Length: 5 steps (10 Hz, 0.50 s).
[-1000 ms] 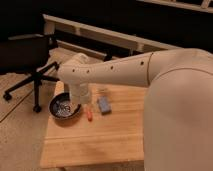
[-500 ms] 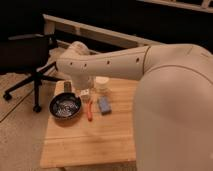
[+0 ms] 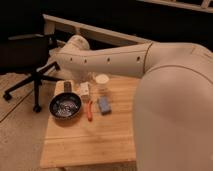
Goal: Place the ceramic cup in the ceramic bowl
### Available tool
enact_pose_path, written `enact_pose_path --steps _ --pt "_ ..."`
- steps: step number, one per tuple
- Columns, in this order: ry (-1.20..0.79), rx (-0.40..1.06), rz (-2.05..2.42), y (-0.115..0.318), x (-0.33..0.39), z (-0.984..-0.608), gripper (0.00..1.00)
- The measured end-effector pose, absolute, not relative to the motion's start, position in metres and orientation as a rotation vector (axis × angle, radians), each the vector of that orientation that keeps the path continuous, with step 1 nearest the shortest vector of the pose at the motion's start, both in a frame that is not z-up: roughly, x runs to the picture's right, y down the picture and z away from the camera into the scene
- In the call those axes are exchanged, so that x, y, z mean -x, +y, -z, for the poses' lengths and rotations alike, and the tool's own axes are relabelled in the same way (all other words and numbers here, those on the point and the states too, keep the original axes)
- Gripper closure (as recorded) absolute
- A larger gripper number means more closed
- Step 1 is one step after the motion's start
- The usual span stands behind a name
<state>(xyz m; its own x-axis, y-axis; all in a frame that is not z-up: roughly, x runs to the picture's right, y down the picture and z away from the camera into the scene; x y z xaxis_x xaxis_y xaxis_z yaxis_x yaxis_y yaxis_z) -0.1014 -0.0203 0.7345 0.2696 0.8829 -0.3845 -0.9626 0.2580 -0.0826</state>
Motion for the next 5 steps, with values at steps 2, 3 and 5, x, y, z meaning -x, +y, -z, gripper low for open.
enact_pose_path --steps 2,3,5 --pt "0.31 0.332 -1.263 -0.014 0.098 -0.737 0.35" --pt "0.353 0.333 -1.25 -0.008 0.09 -0.743 0.35" --pt "0.436 0.341 -1.215 -0.004 0.08 -0.767 0.35"
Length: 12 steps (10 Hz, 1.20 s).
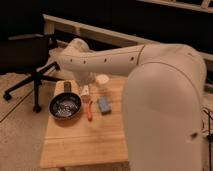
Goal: Place the ceramic cup in the ceramic bowl
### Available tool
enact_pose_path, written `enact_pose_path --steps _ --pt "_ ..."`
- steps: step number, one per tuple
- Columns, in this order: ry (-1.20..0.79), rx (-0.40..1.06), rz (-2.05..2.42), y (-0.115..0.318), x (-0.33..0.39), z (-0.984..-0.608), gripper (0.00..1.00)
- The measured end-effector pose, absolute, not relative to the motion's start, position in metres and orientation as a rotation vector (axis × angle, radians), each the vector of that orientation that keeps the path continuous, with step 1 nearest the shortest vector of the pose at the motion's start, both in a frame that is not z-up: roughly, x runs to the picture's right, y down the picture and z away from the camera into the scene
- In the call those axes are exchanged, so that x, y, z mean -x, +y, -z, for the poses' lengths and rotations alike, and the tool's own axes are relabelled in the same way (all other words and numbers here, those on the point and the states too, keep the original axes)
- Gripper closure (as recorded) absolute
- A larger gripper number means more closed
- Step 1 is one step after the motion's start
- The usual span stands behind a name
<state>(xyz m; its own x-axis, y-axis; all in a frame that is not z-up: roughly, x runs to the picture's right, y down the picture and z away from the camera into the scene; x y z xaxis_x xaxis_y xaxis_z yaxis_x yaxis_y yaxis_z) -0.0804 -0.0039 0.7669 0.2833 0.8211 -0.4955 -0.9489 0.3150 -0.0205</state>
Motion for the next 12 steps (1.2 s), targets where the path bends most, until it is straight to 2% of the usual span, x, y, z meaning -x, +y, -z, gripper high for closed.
enact_pose_path --steps 3,7,12 --pt "0.423 0.331 -1.235 -0.036 0.071 -0.801 0.35" --pt "0.258 0.38 -1.293 -0.081 0.062 -0.829 0.35" --pt "0.248 0.485 -1.265 -0.078 0.028 -0.858 0.35"
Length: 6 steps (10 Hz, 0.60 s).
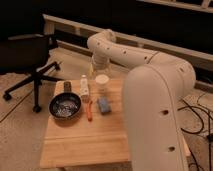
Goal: Place the ceramic cup in the ceramic bowl
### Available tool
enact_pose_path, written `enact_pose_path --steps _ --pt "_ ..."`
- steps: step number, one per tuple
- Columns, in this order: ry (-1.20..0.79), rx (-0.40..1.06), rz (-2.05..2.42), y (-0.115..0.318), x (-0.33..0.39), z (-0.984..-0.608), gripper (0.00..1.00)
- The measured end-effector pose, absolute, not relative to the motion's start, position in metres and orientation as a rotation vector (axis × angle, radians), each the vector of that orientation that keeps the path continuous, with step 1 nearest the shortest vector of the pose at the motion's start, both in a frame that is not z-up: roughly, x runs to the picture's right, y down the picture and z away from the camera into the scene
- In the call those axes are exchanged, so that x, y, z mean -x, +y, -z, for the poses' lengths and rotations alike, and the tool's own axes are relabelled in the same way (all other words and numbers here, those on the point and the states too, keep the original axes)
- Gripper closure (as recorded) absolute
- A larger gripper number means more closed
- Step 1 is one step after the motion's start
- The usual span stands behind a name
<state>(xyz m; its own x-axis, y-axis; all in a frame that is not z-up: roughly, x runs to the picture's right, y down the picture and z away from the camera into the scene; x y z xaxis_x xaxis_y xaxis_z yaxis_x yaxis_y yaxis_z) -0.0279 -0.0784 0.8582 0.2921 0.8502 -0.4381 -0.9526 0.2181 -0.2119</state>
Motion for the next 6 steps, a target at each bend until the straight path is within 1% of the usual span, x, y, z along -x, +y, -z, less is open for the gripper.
enact_pose_path --steps 3,6 --pt "0.292 0.572 -1.182 -0.056 0.031 -0.879 0.35" --pt "0.315 0.626 -1.111 -0.052 0.037 -0.896 0.35"
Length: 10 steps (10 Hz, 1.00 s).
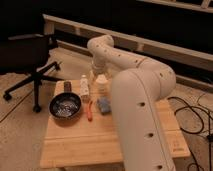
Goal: Place the ceramic cup in the ceramic bowl
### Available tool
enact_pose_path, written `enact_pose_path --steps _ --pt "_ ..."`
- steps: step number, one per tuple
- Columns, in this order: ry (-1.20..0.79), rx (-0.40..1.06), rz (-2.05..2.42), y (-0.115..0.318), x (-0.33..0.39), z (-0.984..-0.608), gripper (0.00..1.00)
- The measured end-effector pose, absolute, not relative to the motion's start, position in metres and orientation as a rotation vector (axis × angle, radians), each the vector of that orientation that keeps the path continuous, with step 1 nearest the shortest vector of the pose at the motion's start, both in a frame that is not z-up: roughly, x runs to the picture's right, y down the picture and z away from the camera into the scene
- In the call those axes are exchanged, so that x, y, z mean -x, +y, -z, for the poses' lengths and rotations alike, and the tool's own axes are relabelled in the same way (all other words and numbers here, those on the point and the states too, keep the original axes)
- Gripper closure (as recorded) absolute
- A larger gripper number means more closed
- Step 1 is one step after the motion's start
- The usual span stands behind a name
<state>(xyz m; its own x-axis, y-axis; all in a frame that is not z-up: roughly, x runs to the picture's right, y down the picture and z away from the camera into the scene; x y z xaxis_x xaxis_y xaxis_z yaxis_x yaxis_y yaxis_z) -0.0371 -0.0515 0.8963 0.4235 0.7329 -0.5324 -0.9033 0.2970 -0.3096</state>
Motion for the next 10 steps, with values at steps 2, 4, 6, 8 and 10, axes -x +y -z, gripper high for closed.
enact_pose_path --steps 2,4,6,8,10 --pt "0.328 0.663 -1.063 -0.05 0.041 -0.908 0.35" --pt "0.339 0.699 -1.027 -0.047 0.044 -0.92 0.35" --pt "0.356 0.73 -1.019 -0.041 0.039 -0.932 0.35" --pt "0.366 0.759 -1.031 -0.034 0.037 -0.946 0.36" --pt "0.385 0.773 -1.027 -0.025 0.033 -0.956 0.53"
